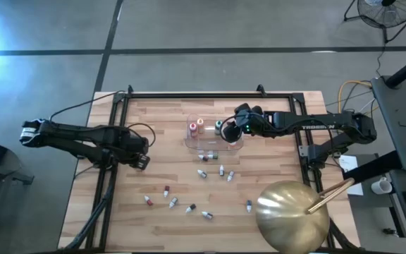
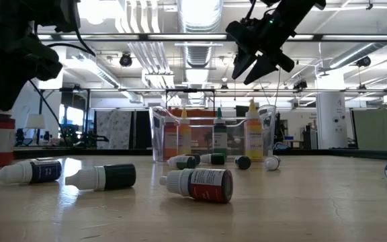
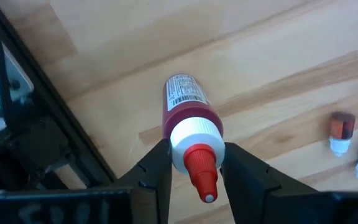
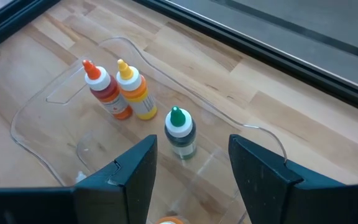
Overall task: Pick & Place food coloring
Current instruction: Put the large red food coloring bottle in the transparent bin
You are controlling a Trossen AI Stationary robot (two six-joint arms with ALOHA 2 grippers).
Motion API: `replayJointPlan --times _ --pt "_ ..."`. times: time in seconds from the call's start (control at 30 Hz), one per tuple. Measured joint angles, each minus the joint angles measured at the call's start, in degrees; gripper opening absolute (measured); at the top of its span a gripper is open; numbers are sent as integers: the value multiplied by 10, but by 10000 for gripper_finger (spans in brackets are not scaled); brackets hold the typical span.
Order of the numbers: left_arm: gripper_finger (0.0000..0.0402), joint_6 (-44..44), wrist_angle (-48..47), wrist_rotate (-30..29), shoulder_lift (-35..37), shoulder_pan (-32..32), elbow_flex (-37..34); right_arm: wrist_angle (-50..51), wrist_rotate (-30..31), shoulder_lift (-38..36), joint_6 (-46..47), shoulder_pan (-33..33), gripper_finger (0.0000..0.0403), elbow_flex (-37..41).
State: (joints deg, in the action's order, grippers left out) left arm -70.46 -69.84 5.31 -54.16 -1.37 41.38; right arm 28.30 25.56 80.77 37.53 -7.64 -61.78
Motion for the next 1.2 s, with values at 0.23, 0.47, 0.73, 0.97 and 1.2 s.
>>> replayJointPlan --times 0.23,0.47,0.73,0.97,1.2 --pt "95 18 6 -69 -17 0 127 -8 -1 0 0 2 192 -4" --pt "94 138 3 -145 -118 7 336 -9 -1 0 0 2 192 -8" --pt "94 366 -26 -159 -311 29 529 -8 -1 -3 24 5 192 -8" --pt "93 508 -38 -159 -454 36 599 -7 -1 -16 26 21 192 -8" --pt "93 540 -41 -196 -513 45 597 -7 0 -24 26 38 192 -8"
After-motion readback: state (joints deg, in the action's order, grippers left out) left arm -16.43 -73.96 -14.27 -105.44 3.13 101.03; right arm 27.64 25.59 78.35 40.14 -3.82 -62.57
